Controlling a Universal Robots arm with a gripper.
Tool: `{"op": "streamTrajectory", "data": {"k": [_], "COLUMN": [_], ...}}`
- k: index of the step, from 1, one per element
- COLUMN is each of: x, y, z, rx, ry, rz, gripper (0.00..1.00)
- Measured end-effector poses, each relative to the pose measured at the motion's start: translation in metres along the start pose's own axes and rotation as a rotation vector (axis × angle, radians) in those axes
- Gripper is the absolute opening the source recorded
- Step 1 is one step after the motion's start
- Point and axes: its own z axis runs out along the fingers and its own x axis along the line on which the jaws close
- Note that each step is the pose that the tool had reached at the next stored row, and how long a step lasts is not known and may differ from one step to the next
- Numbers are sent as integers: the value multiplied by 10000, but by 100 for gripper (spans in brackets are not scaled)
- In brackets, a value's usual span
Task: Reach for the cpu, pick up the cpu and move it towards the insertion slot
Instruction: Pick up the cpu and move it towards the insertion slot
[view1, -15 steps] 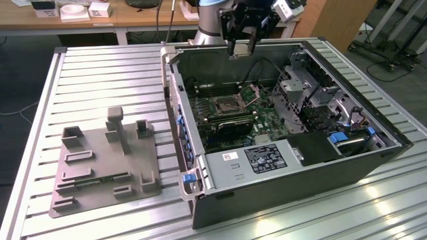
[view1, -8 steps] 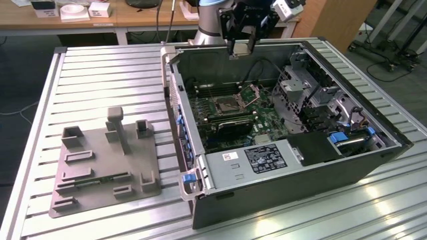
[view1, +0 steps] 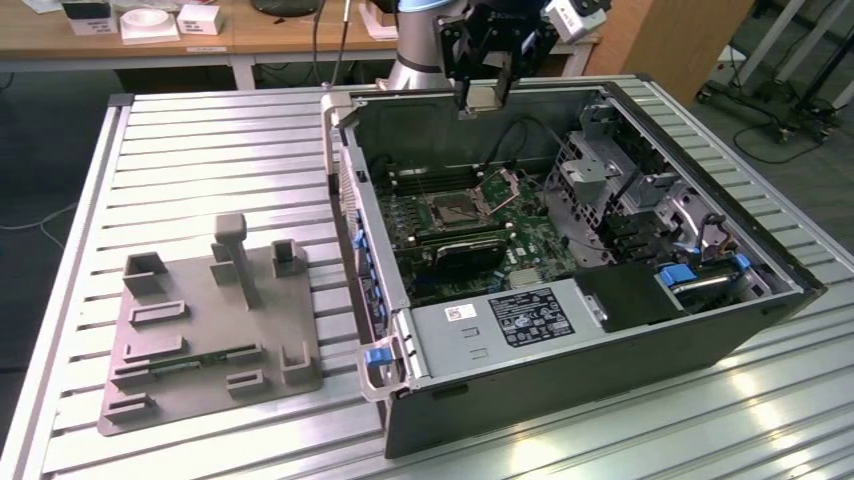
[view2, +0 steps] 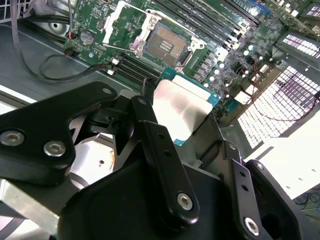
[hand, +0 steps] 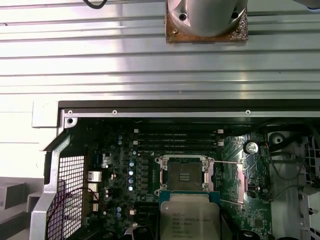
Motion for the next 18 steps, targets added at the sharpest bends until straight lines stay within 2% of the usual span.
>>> {"op": "streamTrajectory", "data": {"k": [4,11,14,18], "x": [1,1,-1,-2], "y": [12,189,188,188], "z": [1,21,22,28], "rx": [0,2,0,4], "ry": [0,0,-5,-34], "rz": [2,8,65,426], "gripper": [55,55,55,55]}}
